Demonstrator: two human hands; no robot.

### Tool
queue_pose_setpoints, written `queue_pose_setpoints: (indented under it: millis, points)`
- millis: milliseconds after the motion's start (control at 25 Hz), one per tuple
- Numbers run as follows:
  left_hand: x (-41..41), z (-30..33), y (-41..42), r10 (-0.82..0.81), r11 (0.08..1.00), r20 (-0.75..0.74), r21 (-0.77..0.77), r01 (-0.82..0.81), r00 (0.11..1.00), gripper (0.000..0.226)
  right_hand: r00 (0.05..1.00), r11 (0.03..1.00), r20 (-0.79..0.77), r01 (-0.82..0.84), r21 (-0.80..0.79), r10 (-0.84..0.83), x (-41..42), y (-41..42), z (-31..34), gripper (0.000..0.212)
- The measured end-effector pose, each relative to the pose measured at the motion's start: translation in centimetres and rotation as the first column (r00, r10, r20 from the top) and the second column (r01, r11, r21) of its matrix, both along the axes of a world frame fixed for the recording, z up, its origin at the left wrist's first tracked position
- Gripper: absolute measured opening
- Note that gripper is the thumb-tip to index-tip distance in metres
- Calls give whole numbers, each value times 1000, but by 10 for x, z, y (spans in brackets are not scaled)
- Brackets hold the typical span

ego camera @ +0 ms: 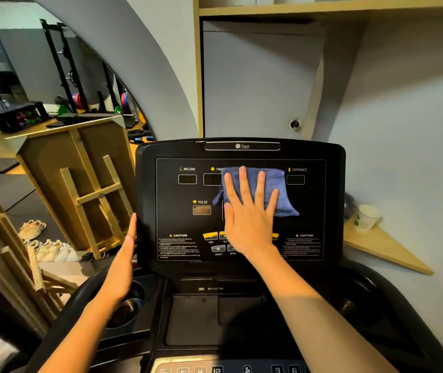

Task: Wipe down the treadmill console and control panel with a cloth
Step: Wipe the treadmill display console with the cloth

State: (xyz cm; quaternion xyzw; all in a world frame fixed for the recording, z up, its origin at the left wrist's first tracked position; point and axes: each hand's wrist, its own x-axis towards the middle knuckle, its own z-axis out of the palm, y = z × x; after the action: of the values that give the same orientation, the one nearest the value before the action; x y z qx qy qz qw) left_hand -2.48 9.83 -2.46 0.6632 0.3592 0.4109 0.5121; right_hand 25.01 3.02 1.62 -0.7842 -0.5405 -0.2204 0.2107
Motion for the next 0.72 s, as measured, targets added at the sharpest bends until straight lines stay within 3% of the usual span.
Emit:
queue_pose_setpoints:
  millis: [400,720]
  points:
    - [3,2,-5,-3,1000,-5,-10,2,1000,73,996,991,-52,-71,-109,66,-48,-58,-78,71]
    - [4,7,-10,17,1000,-1,-15,-17,1000,53,995,979,-93,-57,-195,39,-85,-67,-100,78]
